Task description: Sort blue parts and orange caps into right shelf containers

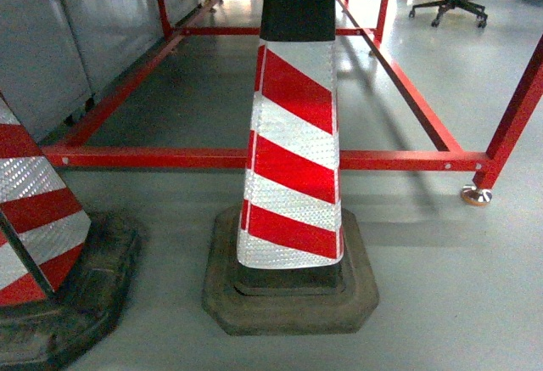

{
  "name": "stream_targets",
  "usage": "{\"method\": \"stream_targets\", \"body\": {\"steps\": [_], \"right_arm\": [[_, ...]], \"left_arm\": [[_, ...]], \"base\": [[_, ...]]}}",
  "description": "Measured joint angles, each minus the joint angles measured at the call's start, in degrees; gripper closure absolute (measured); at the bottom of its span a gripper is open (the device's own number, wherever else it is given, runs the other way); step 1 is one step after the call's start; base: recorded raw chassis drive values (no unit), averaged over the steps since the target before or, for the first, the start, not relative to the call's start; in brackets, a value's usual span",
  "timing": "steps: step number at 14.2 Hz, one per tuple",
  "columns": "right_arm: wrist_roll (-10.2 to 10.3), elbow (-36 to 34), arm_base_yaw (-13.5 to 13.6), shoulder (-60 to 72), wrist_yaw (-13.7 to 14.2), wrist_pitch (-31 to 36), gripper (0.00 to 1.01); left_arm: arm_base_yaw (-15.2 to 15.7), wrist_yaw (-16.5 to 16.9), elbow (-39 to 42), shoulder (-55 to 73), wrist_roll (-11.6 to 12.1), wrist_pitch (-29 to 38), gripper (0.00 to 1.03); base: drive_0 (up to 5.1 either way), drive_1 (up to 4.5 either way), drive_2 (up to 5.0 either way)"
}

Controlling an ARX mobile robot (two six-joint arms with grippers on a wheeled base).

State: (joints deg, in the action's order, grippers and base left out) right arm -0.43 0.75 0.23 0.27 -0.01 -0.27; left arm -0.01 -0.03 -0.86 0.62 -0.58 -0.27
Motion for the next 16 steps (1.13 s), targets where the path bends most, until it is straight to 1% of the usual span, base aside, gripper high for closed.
{"method": "stream_targets", "body": {"steps": [16], "right_arm": [[0.00,0.00,0.00,0.00,0.00,0.00,0.03]], "left_arm": [[0.00,0.00,0.00,0.00,0.00,0.00,0.05]], "base": [[0.0,0.00,0.0]]}}
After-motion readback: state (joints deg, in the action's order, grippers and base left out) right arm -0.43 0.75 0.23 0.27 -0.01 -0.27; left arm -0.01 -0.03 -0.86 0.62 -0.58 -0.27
